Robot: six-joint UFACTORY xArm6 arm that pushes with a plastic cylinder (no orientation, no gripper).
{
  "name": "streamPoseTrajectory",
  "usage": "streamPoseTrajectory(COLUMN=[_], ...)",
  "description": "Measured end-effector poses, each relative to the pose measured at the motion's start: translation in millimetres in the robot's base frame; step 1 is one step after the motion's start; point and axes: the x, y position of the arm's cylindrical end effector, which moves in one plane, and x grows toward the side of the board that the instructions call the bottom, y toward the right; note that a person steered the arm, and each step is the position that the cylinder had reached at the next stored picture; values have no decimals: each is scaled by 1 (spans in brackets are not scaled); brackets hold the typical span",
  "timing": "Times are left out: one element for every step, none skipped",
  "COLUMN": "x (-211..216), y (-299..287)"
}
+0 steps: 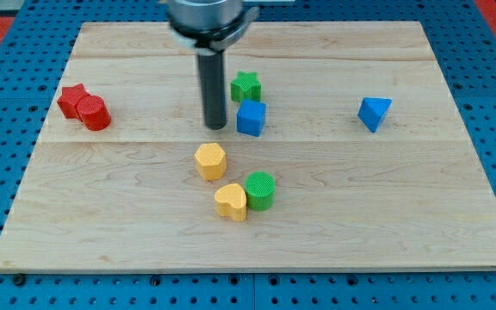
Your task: Drag the blue cube diagonally bottom right to the green star
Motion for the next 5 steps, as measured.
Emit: streamPoseTrajectory(x=[-11, -29, -30, -3, 1], y=[40, 17, 111, 110, 61])
